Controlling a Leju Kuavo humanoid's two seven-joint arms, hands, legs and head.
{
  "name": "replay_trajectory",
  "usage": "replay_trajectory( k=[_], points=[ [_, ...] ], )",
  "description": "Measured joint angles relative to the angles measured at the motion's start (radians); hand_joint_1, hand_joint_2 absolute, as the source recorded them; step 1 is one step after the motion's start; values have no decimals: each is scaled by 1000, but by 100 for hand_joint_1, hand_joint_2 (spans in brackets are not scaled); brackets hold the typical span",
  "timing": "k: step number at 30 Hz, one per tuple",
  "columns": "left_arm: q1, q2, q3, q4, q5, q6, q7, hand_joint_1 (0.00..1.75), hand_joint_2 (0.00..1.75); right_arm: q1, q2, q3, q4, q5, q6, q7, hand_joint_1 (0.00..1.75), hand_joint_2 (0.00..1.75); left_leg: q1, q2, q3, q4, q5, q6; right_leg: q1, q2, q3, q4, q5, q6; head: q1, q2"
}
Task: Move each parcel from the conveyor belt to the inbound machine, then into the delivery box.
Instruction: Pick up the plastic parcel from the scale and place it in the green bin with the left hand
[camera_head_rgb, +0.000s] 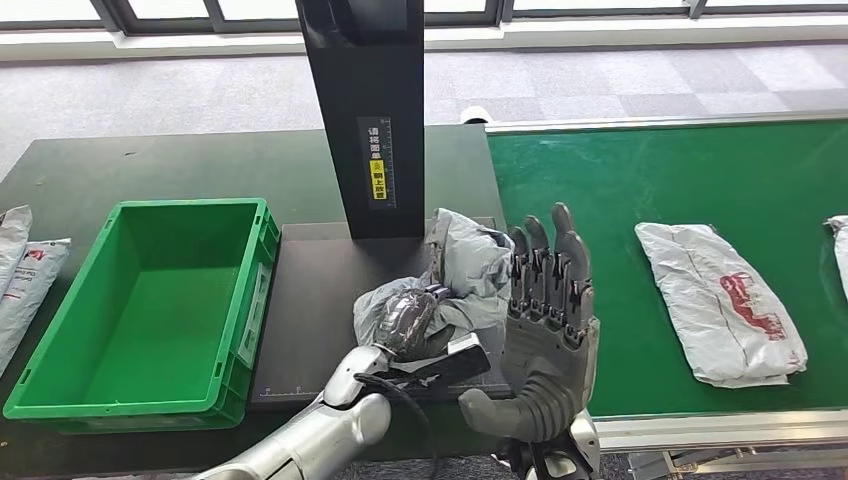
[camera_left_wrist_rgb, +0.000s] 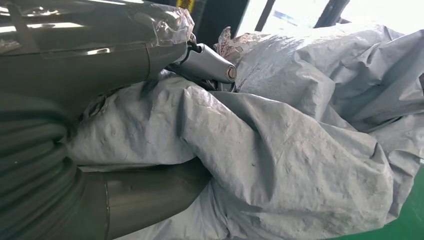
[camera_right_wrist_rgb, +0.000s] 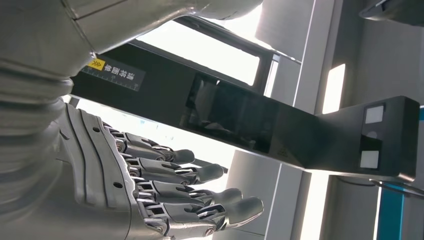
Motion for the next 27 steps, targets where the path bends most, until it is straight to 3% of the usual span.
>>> replay_trajectory(
  k=[5,16,22,27],
  points=[
    [17,9,67,-24,-38,3,-25,175,175,0,0,0,2,-1,-4,0,0,175,0,0,0,0,0,0,0,0,0,0,0,0,0,0],
    [94,9,372,-158,-211,3,-161,175,175,8,-2,0,7,6,-36,0,0,175,0,0,-1,0,0,0,0,0,-1,0,0,0,0,0],
    [168,13,597,-362,-250,3,-251,175,175,37,-5,0,5,18,-46,0,0,175,0,1,-2,0,0,0,0,1,-3,0,0,0,0,0],
    [258,21,730,-606,-239,3,-292,175,175,66,-6,0,-9,39,-42,0,0,175,1,0,-4,0,0,0,1,1,-4,0,0,0,0,0]
  ],
)
